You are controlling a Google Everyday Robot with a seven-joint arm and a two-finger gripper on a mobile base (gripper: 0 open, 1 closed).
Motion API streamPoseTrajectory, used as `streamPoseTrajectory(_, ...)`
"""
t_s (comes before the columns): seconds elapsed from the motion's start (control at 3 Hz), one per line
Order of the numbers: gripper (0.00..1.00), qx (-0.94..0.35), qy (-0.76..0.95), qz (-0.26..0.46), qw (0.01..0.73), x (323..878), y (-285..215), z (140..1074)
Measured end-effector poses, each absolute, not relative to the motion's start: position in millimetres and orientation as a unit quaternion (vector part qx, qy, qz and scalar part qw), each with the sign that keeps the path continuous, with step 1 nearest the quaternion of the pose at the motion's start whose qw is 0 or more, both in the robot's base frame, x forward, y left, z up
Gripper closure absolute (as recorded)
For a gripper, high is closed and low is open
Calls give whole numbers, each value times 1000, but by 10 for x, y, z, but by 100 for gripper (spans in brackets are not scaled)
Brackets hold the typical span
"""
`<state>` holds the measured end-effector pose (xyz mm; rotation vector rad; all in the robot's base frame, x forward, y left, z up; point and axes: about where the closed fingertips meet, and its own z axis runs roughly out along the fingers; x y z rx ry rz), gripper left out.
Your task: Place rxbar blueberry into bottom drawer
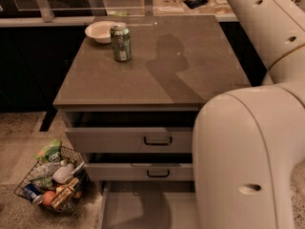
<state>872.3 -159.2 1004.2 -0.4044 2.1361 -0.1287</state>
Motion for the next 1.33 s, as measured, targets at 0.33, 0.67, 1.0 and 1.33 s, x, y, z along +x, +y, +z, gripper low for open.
streamPoseTrajectory(0.33, 100, -168, 867, -68, 464, 8408, -1725, 10144)
streamPoseTrajectory(0.67, 100, -174, 858, -76, 477, 7973, -1900, 10328)
streamPoseTrajectory(1.0, 100, -177, 850, -86, 488, 7496, -2088, 10392)
streamPoseTrajectory(1.33, 100, -186, 846, -87, 493, 7201, -2244, 10349)
